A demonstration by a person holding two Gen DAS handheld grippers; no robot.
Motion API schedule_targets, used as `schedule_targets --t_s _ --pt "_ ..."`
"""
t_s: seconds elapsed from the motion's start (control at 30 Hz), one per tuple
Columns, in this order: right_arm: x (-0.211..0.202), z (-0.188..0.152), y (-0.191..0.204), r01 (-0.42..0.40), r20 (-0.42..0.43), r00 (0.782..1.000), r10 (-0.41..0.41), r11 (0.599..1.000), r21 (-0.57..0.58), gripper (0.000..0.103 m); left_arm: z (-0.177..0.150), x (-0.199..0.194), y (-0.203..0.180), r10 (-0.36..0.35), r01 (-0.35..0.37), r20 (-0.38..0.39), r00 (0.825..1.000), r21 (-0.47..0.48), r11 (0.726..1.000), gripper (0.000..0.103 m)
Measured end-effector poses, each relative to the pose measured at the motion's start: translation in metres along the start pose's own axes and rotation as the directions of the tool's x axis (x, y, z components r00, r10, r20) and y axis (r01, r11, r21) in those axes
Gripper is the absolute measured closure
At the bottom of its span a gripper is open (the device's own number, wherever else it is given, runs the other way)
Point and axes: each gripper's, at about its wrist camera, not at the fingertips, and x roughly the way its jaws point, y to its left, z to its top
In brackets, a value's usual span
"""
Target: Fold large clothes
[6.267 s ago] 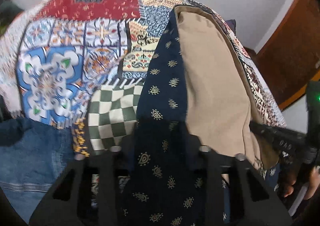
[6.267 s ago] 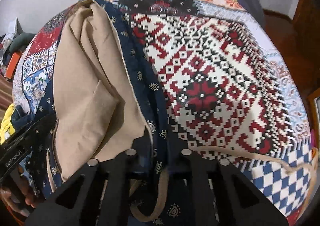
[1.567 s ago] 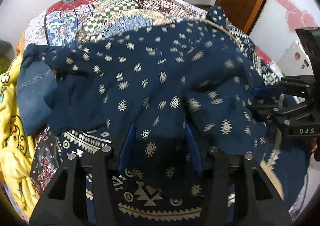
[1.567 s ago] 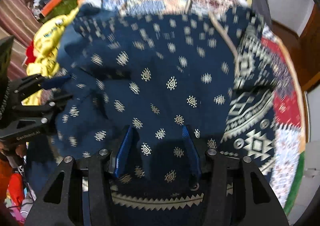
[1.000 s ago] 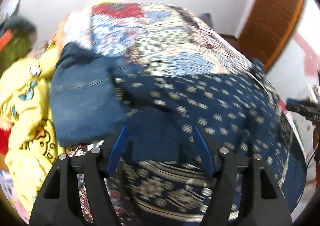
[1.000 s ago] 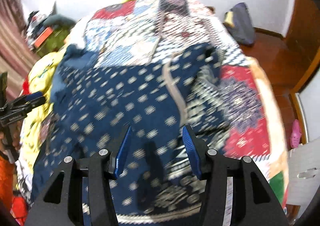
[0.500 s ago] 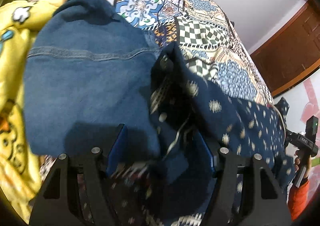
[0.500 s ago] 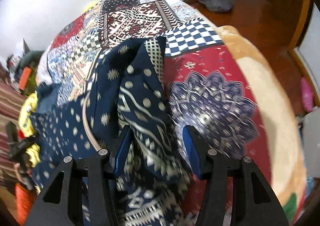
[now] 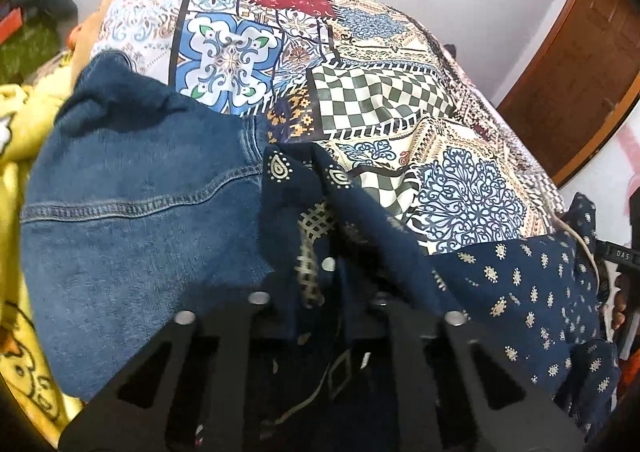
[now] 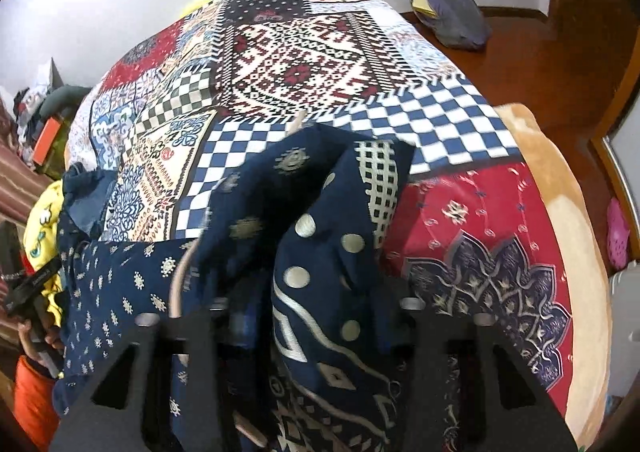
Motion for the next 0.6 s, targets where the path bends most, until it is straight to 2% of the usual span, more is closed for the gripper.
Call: schedule_targets --t_s 0.07,0.13,0.27,0.43,0.6 --pt "-0.007 0.0 0.008 -0.01 0.011 1.0 0.01 0.999 -0.03 0.093 0.002 -0.009 -0.002 0.01 -0.01 0.016 1.0 0.0 1.0 0.094" --pt "-0.019 0.002 0.019 -0.003 0.043 0.999 0.006 0.998 -0.067 0.094 0.006 -0.023 0.0 0.005 -0.005 0.043 0.999 -0.012 1.0 0.098" --pt "-0.05 0.013 0.044 -0.015 0.099 0.995 0.028 0.991 -0.13 0.095 0.019 -0.058 0.008 -0.037 0.043 0.092 0.995 -0.056 0.998 0.098" --pt "-0.071 0.041 0.074 -0.048 0.162 0.984 0.075 0.985 -0.165 0.096 0.043 -0.088 0.008 0.026 -0.023 0.143 0.989 -0.02 1.0 0.098" --pt "-0.056 0.07 0.102 -0.007 0.185 0.982 0.043 0.981 -0.192 0.096 0.076 -0.103 0.02 0.079 -0.077 0.201 0.976 -0.019 0.997 0.098"
